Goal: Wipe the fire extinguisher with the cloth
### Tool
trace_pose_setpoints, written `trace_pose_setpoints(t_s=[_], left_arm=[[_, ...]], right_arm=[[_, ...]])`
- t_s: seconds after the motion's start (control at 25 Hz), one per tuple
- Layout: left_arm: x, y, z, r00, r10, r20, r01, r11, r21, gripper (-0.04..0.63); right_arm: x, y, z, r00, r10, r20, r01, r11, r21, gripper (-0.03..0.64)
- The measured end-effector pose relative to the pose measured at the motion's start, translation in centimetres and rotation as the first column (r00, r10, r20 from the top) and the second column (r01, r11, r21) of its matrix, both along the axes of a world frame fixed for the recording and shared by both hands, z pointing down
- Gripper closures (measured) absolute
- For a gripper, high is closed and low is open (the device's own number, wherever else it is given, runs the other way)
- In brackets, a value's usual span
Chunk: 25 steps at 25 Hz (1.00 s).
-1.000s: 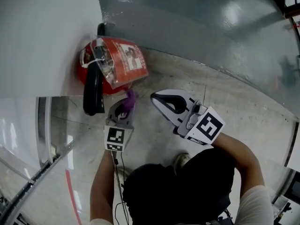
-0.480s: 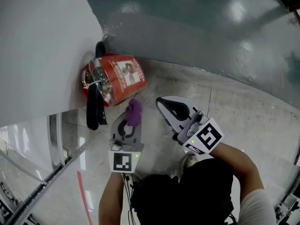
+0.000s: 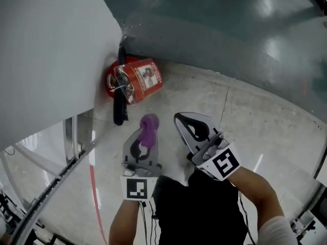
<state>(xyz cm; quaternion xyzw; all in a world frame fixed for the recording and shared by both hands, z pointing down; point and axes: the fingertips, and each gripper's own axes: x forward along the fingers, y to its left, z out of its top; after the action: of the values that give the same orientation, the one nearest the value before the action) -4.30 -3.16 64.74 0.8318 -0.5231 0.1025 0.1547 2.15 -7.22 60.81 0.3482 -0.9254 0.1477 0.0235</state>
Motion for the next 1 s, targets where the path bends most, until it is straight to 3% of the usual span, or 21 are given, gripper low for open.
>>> trace_pose_setpoints(t_s=[0.28,0.44,0.64,0.84,1.0], left_arm=[[-0.7,0.8,-14.1,0.994,-0.101,-0.038,0.102,0.994,0.024,0.540],[-1.3,1.2,-23.6,0.985,-0.172,0.000,0.172,0.981,0.094,0.540],[-1.1,2.9,-36.1,0.971,-0.239,0.008,0.237,0.967,0.099,0.540],[-2.1,1.9,-48.5,0.953,-0.302,0.015,0.294,0.938,0.185,0.540],[-2.0,3.8,-57.8,0.946,-0.323,0.018,0.313,0.929,0.196,0.540]], right_arm=[[1.8,0.7,-12.7,0.995,0.100,0.005,-0.100,0.995,-0.019,0.604],[2.1,1.6,-21.2,0.992,0.127,-0.002,-0.127,0.992,-0.002,0.604],[2.0,4.1,-33.1,0.993,0.111,0.028,-0.109,0.993,-0.041,0.604],[2.0,3.8,-44.7,0.995,0.090,0.051,-0.091,0.996,0.005,0.604],[2.6,5.4,-53.8,0.993,0.098,0.058,-0.098,0.995,-0.002,0.604]])
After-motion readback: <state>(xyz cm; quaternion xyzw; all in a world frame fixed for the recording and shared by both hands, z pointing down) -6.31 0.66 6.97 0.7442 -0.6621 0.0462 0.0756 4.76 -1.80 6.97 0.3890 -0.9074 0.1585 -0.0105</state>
